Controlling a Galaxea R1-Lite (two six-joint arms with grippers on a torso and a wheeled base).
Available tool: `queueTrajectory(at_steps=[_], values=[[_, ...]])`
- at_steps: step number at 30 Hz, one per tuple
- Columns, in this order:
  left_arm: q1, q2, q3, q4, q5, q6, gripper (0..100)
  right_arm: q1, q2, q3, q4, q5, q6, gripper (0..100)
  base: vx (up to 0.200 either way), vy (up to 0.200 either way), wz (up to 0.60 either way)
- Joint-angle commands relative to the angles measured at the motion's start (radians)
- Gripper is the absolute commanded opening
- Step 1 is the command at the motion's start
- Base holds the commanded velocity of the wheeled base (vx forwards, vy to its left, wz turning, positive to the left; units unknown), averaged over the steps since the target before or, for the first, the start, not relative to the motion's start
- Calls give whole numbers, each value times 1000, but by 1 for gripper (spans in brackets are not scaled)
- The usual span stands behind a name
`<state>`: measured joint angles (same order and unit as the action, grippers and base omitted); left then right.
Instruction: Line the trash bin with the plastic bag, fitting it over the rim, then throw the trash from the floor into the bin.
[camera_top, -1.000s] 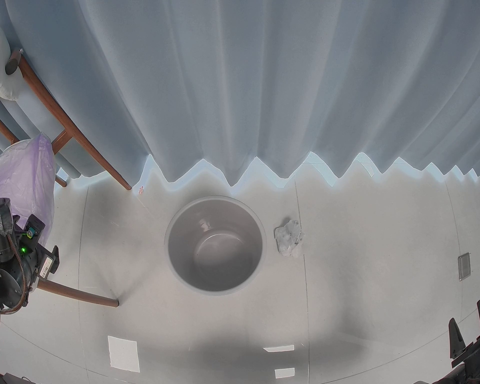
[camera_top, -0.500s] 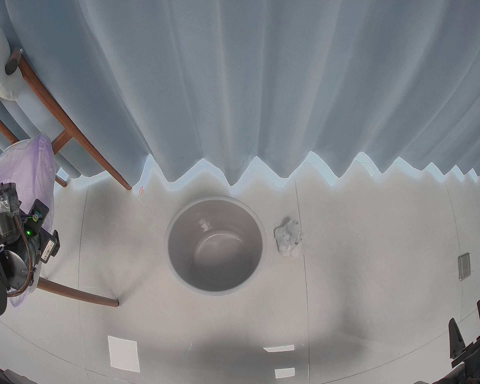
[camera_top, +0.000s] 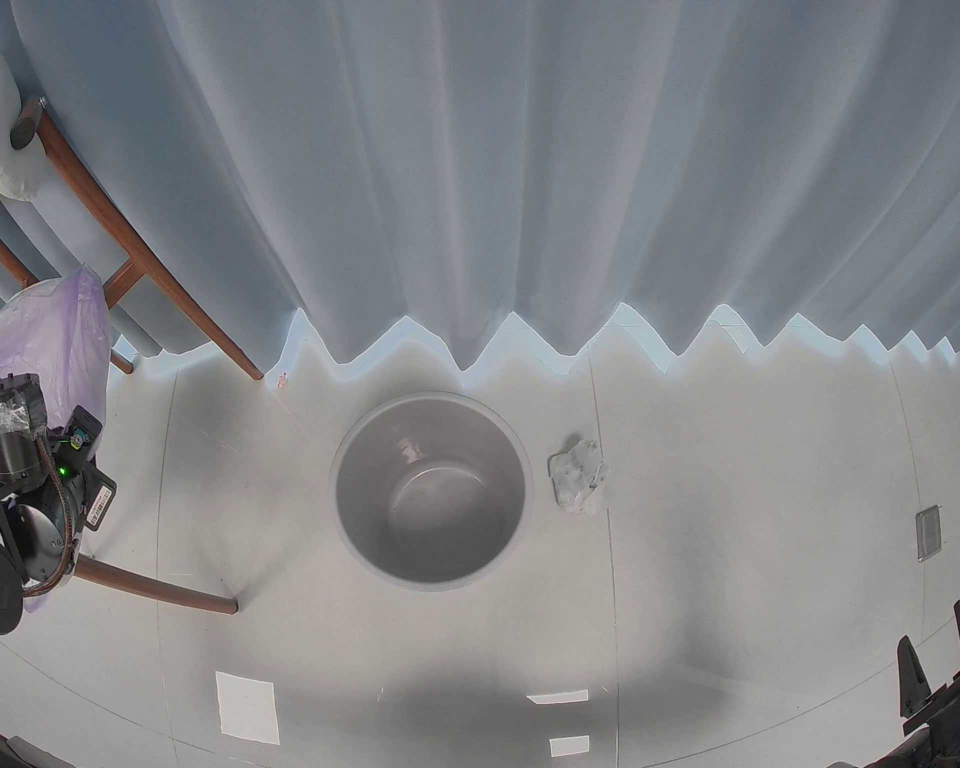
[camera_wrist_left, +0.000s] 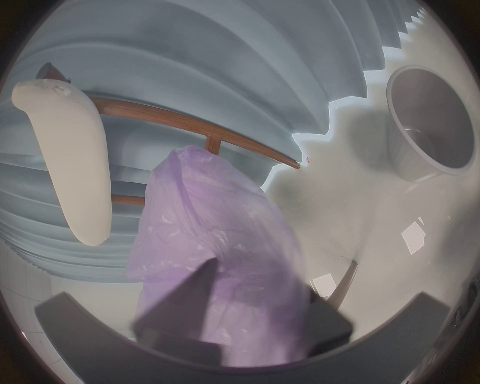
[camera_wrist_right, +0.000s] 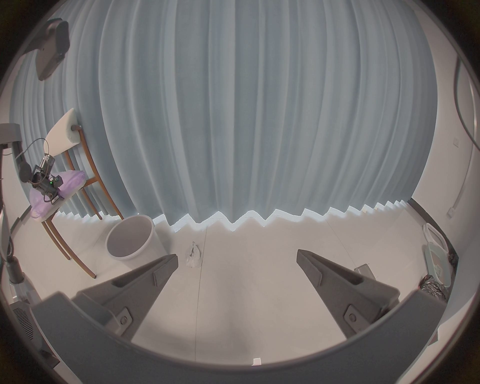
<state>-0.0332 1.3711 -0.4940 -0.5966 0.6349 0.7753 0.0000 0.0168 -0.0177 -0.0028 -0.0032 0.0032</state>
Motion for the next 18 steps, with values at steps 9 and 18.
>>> queueTrajectory(at_steps=[9, 18], values=[[3, -79, 42, 9, -14, -10, 0, 0, -17, 18, 0, 0, 1, 100, 0, 0, 0], [1, -115, 40, 14, -152, -13, 0, 0, -17, 18, 0, 0, 1, 100, 0, 0, 0]])
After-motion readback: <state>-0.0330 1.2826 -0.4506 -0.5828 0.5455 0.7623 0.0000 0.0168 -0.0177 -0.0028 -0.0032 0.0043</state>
